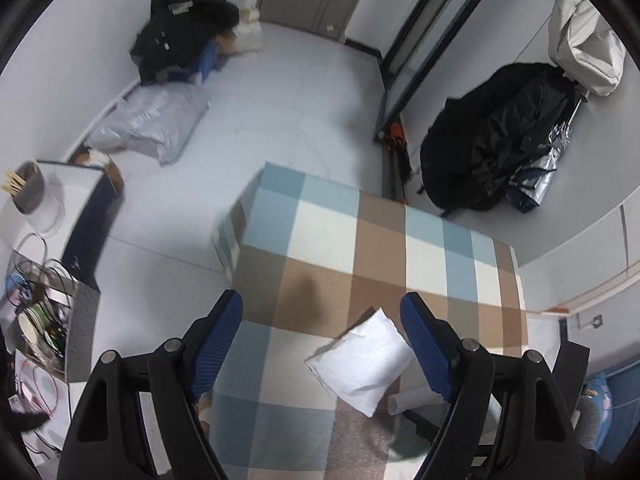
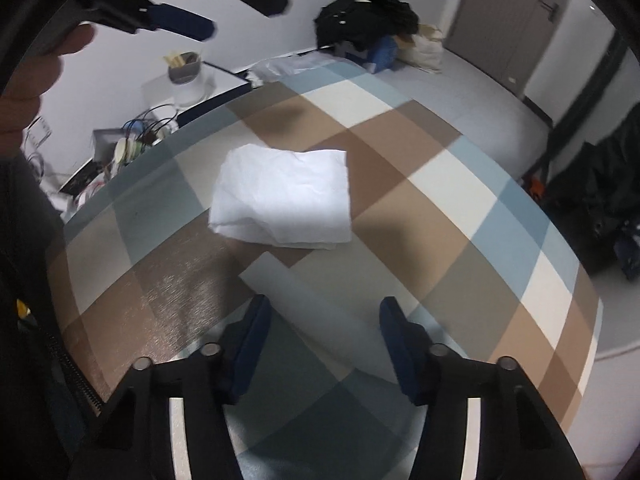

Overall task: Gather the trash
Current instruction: 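Grasp the white foam stick with the right tool and lift it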

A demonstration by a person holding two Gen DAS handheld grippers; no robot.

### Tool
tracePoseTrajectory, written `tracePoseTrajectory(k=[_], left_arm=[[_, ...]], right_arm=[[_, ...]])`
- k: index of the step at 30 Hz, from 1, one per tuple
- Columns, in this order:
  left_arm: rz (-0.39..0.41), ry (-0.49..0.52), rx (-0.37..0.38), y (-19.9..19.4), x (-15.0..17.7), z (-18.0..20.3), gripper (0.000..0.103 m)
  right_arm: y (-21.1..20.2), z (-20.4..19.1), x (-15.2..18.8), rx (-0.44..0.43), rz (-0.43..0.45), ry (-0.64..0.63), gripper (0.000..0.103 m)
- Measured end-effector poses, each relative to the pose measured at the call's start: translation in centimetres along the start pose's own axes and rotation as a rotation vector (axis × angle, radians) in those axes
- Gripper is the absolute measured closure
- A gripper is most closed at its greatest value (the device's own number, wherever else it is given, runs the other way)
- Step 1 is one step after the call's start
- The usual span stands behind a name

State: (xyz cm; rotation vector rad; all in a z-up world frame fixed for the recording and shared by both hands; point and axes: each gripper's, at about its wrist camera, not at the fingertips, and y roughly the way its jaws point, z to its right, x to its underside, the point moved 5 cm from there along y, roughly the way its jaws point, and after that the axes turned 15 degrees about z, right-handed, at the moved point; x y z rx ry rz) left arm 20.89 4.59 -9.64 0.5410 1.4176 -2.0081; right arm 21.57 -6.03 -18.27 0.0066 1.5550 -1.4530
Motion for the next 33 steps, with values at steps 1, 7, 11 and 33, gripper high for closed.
tracePoseTrajectory(k=[1, 7, 11, 33], left_arm=[[-0.014, -0.002, -0.001, 0.3, 0.2, 0.0, 0.025], [-0.06, 0.048, 0.005, 1.5, 1.2, 0.8, 0.025], [-0.143, 0.031, 0.053, 2.5, 3.1, 1.2, 0.025], [-0.22, 0.395, -0.044, 4.3, 6.6, 3.7, 0.024]], right_arm=[[0.0, -0.1, 0.0, -0.003, -0.004, -0.004, 0.057], [-0.9, 0.3, -0.1, -0.011, 0.009, 0.018, 0.078], [-1.8, 1.8, -0.2, -0.005, 0.036, 0.108, 0.101], [-4.7, 4.9, 1.1, -0.074, 0.155, 0.353, 0.051]])
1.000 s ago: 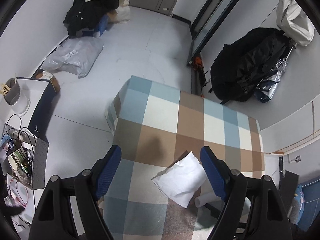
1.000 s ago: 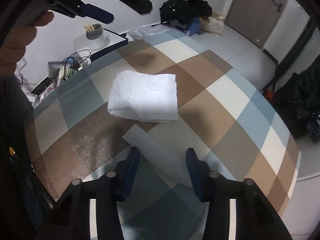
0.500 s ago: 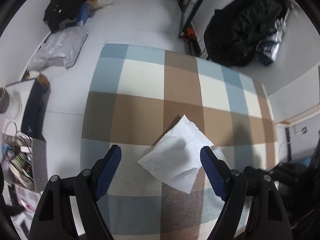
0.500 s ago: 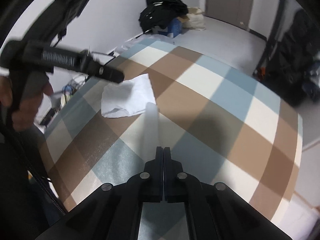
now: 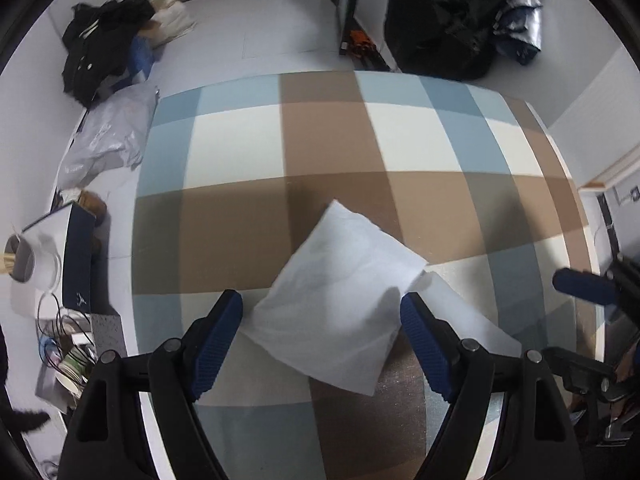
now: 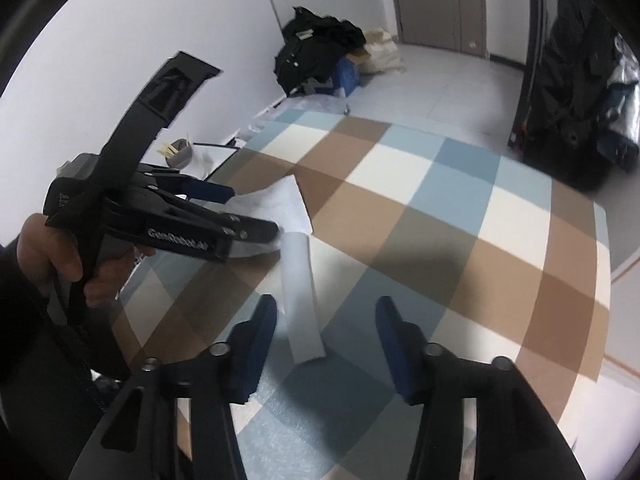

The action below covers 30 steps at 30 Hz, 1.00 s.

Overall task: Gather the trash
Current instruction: 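Grasp the white foam stick with the right tool and lift it, then grasp the white tissue with the left tool and lift it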

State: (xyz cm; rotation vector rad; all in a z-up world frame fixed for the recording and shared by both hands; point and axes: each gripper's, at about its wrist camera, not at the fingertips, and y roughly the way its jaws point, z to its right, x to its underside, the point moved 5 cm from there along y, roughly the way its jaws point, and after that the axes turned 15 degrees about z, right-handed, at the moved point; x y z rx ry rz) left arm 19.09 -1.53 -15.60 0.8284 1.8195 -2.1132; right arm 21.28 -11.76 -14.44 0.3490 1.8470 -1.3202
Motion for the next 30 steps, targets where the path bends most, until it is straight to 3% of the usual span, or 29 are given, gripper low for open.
tracePoseTrajectory(k=[4, 11, 14, 15, 16, 21, 30], left_arm=[[-0.009, 0.075, -0.03, 0.0, 0.4, 0.4, 0.024], [0.004, 0.084, -0.006, -0.3, 0.7, 0.2, 0.024], [0.004, 0.1, -0.008, -0.1, 0.5, 0.4, 0.024], [0.006, 0.1, -0.001, -0.1, 0.5, 0.4, 0.023], [0.009, 0.096, 0.009, 0.0, 0.5, 0.4, 0.022], [0.018, 0.104, 0.013, 0.0, 0.5, 0.5, 0.021], [0.038, 0.128, -0.006, 0.1, 0.7, 0.9, 0.023]], right_arm=[[1.5, -0.8, 0.4, 0.004, -0.033, -0.066, 0.051], [3.8, -2.7, 2.1, 0.034, -0.054, -0.223, 0.052], [4.2, -3.4, 2.3, 0.051, -0.039, -0.298, 0.067], [4.2, -3.2, 2.2, 0.055, -0.04, -0.288, 0.08], [4.2, -3.0, 2.2, 0.042, -0.046, -0.262, 0.085], [3.2, -1.7, 2.1, 0.019, -0.064, -0.156, 0.092], [-2.2, 2.7, 1.6, 0.069, -0.018, 0.09, 0.092]])
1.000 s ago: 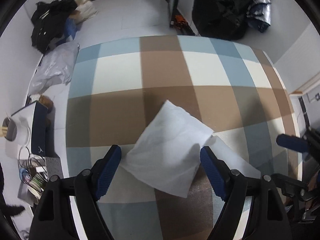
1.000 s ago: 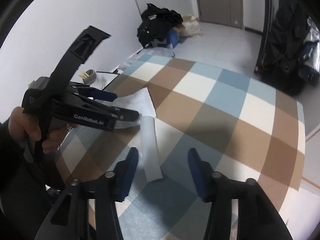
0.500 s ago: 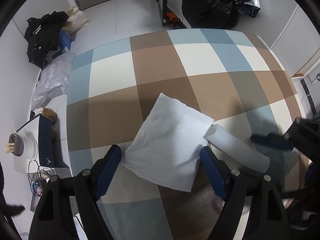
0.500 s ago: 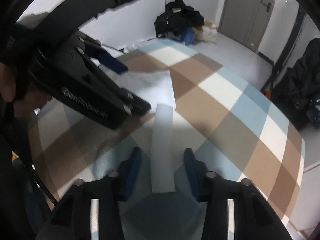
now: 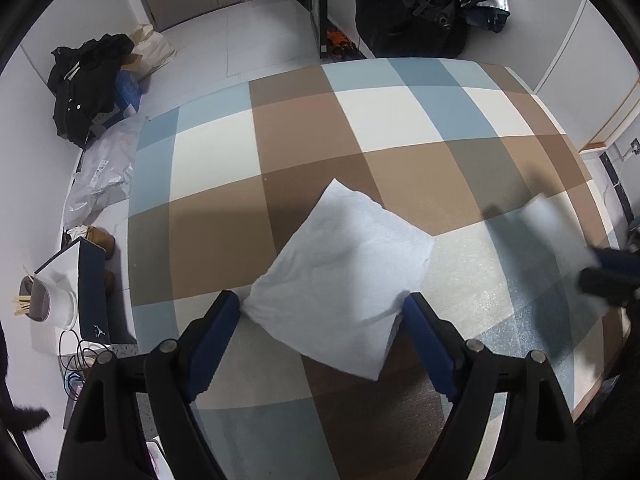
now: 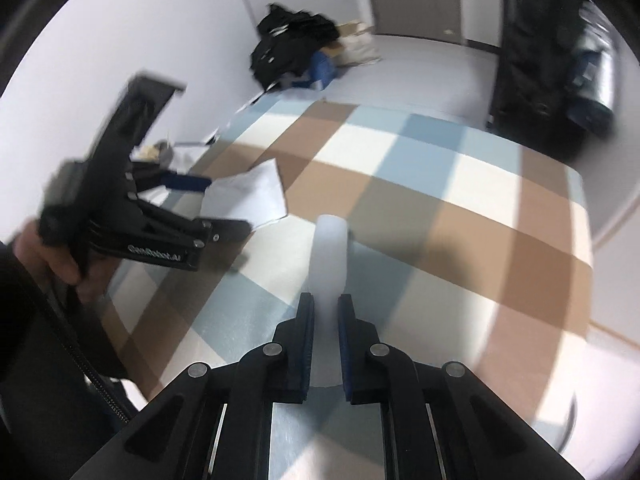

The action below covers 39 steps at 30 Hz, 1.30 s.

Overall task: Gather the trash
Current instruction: 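Grasp the white tissue with the left tool and lift it, then carry the tissue and foam stick over the white trash bin with both tools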

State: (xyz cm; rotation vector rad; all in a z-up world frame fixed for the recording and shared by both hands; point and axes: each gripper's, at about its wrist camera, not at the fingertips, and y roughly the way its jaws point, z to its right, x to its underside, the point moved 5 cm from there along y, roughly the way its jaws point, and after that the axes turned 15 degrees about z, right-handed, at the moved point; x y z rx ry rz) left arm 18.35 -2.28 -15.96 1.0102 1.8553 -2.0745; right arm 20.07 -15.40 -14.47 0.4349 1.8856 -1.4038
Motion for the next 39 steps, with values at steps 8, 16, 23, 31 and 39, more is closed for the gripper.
tracePoseTrajectory(k=[8, 16, 23, 31, 39], left_arm=[[0.011, -0.017, -0.006, -0.5, 0.1, 0.4, 0.047], [-0.008, -0.061, -0.015, -0.8, 0.1, 0.8, 0.098], [0.023, -0.138, -0.025, -2.6, -0.7, 1.6, 0.101], [0.154, -0.055, 0.032, -6.4, -4.0, 8.3, 0.101], [0.243, 0.068, 0.167, -8.0, -8.0, 17.9, 0.101]], right_arm=[[-4.1, 1.0, -0.7, 0.036, 0.089, 0.049, 0.092], [-7.2, 1.7, -1.3, 0.036, 0.18, 0.11, 0.092], [-10.1, 3.1, -1.7, 0.05, 0.236, 0.142, 0.092], [-16.7, 6.1, -3.7, 0.087, 0.354, 0.146, 0.092], [-25.7, 12.3, -3.5, 0.278, 0.468, 0.146, 0.092]])
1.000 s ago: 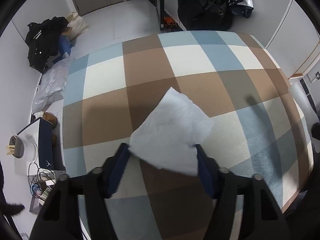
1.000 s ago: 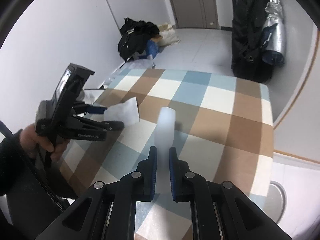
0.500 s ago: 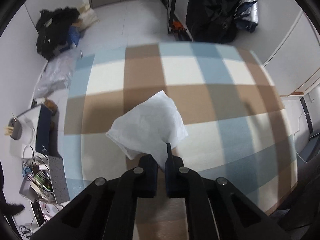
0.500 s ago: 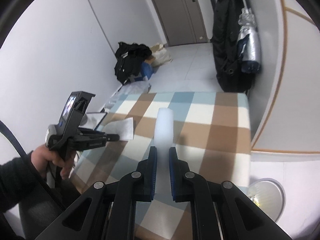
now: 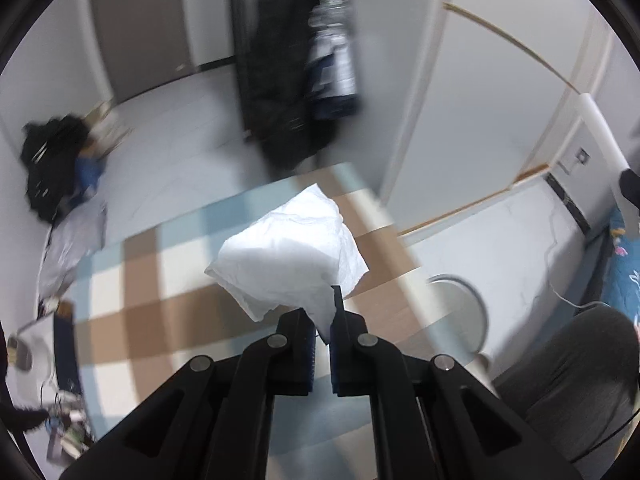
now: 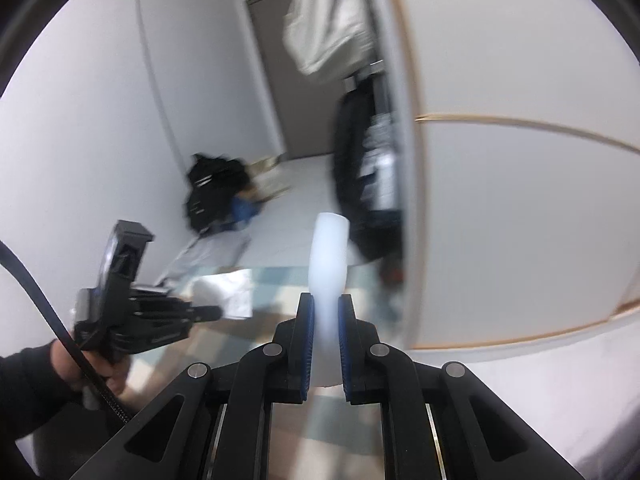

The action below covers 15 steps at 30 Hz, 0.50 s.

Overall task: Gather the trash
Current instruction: 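Carry the tissue and foam stick over the white trash bin with both tools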

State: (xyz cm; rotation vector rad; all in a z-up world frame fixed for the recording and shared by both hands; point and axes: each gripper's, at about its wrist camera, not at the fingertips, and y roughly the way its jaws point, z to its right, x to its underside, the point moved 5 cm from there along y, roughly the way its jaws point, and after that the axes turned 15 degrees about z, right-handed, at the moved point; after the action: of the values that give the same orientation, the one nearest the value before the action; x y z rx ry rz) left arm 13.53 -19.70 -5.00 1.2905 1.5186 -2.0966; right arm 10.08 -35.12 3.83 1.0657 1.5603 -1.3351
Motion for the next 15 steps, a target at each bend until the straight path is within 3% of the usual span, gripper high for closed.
tracePoseTrajectory(k=[6, 10, 15], left_arm=[[-0.005, 0.061, 0.105, 2.5, -1.4, 6.1, 0.101], [-0.031, 0.108, 0.155, 4.4, -1.5, 9.7, 0.101], [-0.111, 0.152, 0.193, 8.0, -0.3, 13.3, 0.101]], right_arm=[[-3.2, 8.4, 1.4, 0.147, -0.001, 0.14, 0.092], [-3.5, 13.2, 4.7, 0.229, -0.064, 0.193, 0.092], [-2.0, 16.9, 9.4, 0.265, -0.153, 0.262, 0.092]])
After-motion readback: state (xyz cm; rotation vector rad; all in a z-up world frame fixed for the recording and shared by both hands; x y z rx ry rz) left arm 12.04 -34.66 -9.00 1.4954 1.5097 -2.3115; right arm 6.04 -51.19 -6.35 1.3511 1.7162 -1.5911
